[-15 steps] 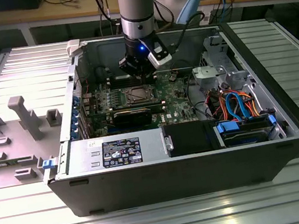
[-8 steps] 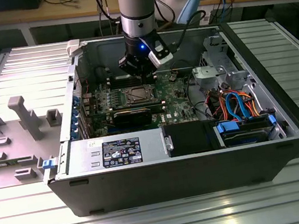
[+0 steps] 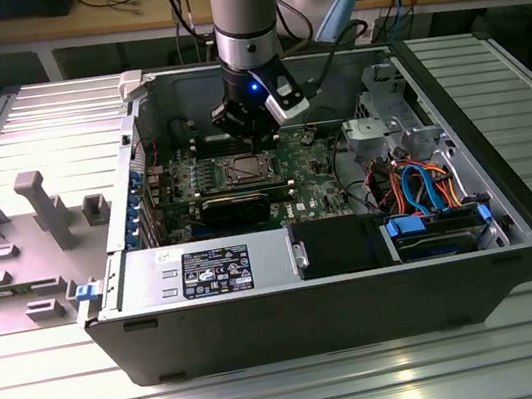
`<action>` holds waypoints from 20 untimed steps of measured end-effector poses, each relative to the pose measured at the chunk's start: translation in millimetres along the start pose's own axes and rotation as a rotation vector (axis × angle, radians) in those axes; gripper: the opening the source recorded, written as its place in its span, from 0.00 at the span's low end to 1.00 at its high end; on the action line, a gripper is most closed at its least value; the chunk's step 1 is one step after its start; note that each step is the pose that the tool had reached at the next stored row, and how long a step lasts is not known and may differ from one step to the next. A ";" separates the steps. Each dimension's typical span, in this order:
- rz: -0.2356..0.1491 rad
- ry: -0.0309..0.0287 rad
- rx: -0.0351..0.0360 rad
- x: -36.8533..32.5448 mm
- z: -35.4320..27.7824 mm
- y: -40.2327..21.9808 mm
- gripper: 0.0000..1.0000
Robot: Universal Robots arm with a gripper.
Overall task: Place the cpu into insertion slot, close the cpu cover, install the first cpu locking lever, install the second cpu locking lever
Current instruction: 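Install the second cpu locking lever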
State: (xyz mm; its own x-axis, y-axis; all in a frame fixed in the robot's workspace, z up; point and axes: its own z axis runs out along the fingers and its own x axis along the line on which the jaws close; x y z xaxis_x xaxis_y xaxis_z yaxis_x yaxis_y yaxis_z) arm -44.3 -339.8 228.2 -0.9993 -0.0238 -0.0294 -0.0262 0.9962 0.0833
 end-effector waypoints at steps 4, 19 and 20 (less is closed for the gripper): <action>0.000 0.0001 0.0003 0.1 -1.2 -3.4 0.11; 0.000 0.0000 0.0001 -0.2 -21.3 -14.9 0.11; 0.000 0.0000 0.0000 -0.2 -21.3 -15.1 0.11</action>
State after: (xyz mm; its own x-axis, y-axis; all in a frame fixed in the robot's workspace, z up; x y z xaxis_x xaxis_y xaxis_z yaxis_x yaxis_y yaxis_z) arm -44.4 -356.7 248.2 -0.9993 -0.0237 -0.0294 -0.0261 0.9962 0.0833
